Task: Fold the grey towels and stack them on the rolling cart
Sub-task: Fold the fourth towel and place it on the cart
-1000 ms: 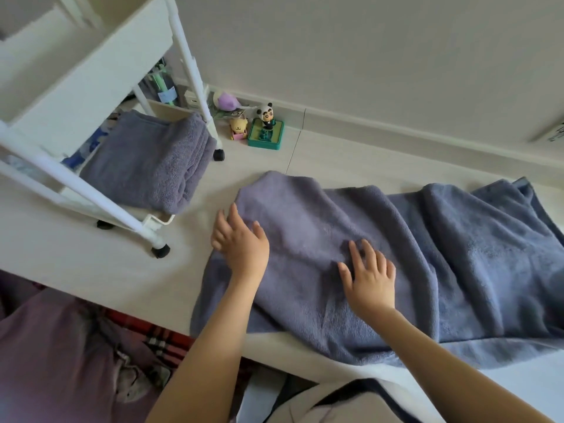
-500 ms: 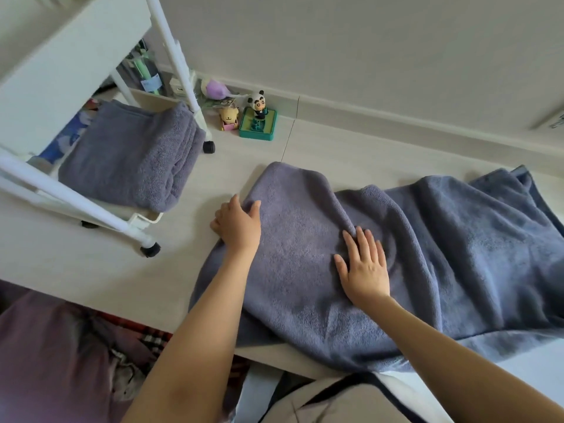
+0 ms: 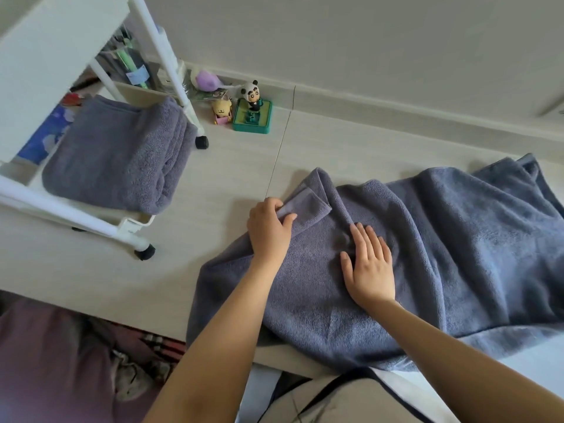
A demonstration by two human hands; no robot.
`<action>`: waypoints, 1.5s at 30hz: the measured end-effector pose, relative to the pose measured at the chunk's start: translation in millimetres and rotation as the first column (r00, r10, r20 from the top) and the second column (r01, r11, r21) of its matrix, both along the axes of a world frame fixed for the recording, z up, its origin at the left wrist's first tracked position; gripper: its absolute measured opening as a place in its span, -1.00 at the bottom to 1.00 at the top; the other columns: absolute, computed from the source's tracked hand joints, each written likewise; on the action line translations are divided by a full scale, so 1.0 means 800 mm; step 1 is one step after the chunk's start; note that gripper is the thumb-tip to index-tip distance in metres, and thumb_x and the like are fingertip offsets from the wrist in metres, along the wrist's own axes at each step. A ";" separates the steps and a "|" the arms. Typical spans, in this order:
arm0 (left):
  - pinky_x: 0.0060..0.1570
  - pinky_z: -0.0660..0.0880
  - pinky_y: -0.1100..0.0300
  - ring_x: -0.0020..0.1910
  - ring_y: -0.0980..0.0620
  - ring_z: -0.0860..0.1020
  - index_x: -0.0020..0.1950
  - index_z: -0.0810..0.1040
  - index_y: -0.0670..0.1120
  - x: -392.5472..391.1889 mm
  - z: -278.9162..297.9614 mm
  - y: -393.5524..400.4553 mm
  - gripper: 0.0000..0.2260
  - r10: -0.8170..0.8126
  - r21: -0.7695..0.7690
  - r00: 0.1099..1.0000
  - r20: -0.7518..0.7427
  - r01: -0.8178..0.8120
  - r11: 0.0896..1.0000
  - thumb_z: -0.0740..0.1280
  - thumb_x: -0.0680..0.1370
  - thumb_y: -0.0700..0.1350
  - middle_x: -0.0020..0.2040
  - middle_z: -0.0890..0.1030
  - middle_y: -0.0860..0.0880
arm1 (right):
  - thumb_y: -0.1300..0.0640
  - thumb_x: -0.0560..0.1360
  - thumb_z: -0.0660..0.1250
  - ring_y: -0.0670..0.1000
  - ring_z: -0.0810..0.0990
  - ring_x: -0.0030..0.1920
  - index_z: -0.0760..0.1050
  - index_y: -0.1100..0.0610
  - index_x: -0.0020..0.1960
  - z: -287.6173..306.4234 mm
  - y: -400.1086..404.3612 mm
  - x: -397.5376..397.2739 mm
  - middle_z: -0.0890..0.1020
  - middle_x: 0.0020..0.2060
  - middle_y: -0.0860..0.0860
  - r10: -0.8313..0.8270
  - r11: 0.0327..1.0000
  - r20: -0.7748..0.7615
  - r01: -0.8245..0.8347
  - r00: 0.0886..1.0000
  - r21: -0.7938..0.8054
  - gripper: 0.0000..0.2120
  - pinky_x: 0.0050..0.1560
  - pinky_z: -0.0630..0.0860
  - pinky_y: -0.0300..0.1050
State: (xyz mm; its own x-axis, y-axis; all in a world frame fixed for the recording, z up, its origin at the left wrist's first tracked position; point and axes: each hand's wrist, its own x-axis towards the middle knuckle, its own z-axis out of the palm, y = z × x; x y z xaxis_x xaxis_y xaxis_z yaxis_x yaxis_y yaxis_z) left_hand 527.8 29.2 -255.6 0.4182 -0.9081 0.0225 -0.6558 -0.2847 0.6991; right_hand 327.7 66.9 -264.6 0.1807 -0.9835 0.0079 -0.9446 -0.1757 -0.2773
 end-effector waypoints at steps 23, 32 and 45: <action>0.31 0.25 -0.25 0.33 -0.29 0.40 0.27 0.52 -0.18 0.042 0.008 0.019 -0.59 -0.003 0.094 0.967 0.256 -0.021 0.995 0.21 0.45 -0.11 0.34 0.43 -0.29 | -0.20 0.49 -0.14 0.15 0.05 0.51 0.08 0.17 0.52 -0.006 -0.027 0.019 0.15 0.50 0.14 -0.219 0.969 -0.158 0.233 0.963 0.080 -0.29 0.46 -0.13 0.08; 0.43 0.00 -0.22 0.49 -0.24 0.15 0.52 0.17 -0.13 0.038 -0.024 0.112 -0.41 -0.143 0.327 0.877 0.459 -0.017 0.945 0.00 0.56 0.15 0.50 0.19 -0.26 | -0.17 0.60 -0.12 0.06 -0.23 0.52 -0.23 0.07 0.54 0.015 -0.099 0.020 -0.16 0.53 0.04 -0.077 0.969 -0.226 0.126 0.971 0.214 -0.38 0.48 -0.29 0.08; 0.40 -0.41 -0.08 0.53 -0.09 -0.22 0.55 -0.13 0.03 0.037 -0.006 0.112 -0.38 -0.292 0.409 0.873 0.391 0.119 0.905 -0.17 0.53 0.22 0.56 -0.19 -0.09 | -0.29 0.54 -0.29 0.39 0.23 0.40 0.23 0.21 0.46 0.005 0.062 0.037 0.26 0.38 0.40 -0.040 0.964 -0.224 0.097 0.974 0.249 -0.23 0.39 -0.03 0.24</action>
State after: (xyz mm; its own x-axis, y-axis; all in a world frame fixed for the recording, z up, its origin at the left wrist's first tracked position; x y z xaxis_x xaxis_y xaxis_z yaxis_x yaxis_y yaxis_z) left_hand 557.4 118.4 -260.0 0.2463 -0.9505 -0.1896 -0.9373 -0.2833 0.2029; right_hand 357.4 116.7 -260.4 0.0826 -0.9570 -0.2782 -0.9939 -0.0587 -0.0933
